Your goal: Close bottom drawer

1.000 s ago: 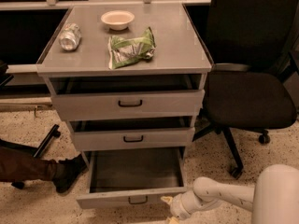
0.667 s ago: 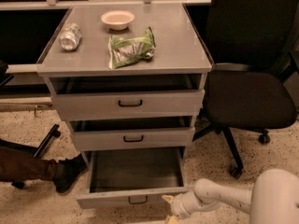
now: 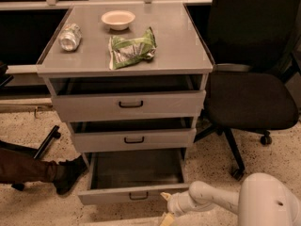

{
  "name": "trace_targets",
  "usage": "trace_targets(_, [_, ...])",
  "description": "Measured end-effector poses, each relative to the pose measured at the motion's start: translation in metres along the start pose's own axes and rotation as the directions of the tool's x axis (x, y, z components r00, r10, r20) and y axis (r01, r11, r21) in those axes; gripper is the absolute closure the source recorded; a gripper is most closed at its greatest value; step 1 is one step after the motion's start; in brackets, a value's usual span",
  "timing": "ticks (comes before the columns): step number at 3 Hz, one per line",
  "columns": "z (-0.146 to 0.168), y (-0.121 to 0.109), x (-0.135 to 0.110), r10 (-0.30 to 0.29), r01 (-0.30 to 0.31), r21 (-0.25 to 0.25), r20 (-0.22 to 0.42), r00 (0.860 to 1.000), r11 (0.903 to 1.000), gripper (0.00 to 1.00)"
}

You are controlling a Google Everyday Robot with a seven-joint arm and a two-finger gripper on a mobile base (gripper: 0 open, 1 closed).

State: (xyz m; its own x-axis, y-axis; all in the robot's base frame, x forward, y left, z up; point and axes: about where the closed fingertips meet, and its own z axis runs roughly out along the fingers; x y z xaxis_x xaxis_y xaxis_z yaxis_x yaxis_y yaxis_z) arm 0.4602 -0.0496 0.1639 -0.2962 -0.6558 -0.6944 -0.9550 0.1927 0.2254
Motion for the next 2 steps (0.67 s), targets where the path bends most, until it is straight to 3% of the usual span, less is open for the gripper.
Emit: trace_targets(2, [0.042,-0.027,-0.019,-0.111,0.111,0.068,-0.004,0.994,0.9915,0.0])
